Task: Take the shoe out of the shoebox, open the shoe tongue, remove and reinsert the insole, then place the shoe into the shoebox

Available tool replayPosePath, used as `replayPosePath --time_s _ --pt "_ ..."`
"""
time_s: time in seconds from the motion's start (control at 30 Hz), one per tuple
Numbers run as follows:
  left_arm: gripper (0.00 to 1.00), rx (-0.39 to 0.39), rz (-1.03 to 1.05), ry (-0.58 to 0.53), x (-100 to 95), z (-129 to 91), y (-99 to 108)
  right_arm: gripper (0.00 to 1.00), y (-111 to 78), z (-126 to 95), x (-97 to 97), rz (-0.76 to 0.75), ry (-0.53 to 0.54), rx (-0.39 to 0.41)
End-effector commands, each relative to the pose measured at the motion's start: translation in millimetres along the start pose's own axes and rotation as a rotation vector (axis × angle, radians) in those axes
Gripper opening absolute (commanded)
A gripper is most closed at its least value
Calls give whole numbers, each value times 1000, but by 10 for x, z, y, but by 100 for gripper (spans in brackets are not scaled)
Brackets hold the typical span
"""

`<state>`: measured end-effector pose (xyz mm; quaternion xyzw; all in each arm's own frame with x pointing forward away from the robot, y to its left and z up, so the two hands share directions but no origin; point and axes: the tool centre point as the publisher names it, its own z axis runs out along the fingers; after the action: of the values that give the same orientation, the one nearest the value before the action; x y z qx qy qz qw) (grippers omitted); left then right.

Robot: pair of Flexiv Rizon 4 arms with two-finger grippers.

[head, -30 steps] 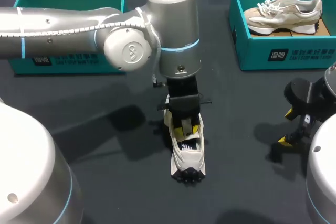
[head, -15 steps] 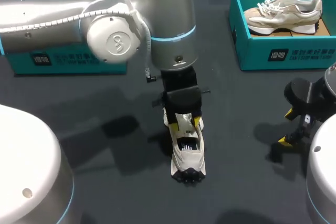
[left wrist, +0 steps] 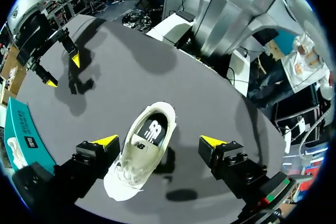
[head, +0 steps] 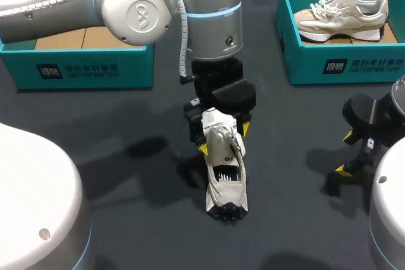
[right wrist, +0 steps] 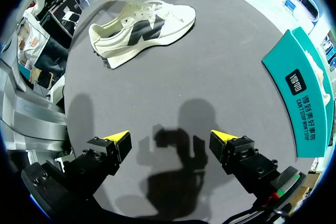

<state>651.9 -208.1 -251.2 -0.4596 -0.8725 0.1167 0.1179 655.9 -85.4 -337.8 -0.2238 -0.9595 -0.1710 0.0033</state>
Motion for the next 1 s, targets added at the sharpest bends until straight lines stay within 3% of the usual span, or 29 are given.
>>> replayPosePath --time_s 0.03,0.13,0.23,0.27,0.6,0.7,1.0 --pt "100 22 -61 8 -28 59 -35 100 -3 -1 12 1 -2 1" --pt "100 19 -240 -90 148 157 -145 100 -3 -1 12 1 -2 1" --pt "100 -70 -483 -178 277 196 -276 100 -3 -1 12 1 -2 1" --pt "100 -132 -584 -186 304 175 -290 100 -3 -1 12 1 -2 1" --pt "100 -132 -584 -186 304 175 -290 100 -3 -1 12 1 -2 1" --pt "100 -93 -622 -186 276 308 -294 100 -3 -1 12 1 -2 1" --pt "100 -87 -686 -177 234 632 -337 100 -3 -1 12 1 -2 1"
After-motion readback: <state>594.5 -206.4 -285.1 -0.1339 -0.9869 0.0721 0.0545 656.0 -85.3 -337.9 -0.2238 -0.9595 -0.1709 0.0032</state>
